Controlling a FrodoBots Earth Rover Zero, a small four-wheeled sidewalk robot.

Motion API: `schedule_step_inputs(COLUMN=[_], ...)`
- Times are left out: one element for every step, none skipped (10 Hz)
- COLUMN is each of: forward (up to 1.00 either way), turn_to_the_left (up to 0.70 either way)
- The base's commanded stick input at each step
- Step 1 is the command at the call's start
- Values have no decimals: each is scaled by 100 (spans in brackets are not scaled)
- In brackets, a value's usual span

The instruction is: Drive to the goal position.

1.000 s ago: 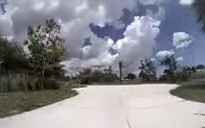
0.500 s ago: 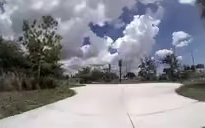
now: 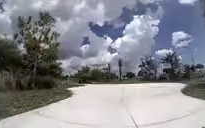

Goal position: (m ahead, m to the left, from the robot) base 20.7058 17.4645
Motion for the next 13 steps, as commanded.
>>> schedule_step_inputs(forward=[70, 70, 70, 70, 70, 70, 70, 70, 70, 70, 70, 70, 70], turn_to_the_left=[0, 0, 0, 0, 0, 0, 0, 0, 0, 0, 0, 0, 0])
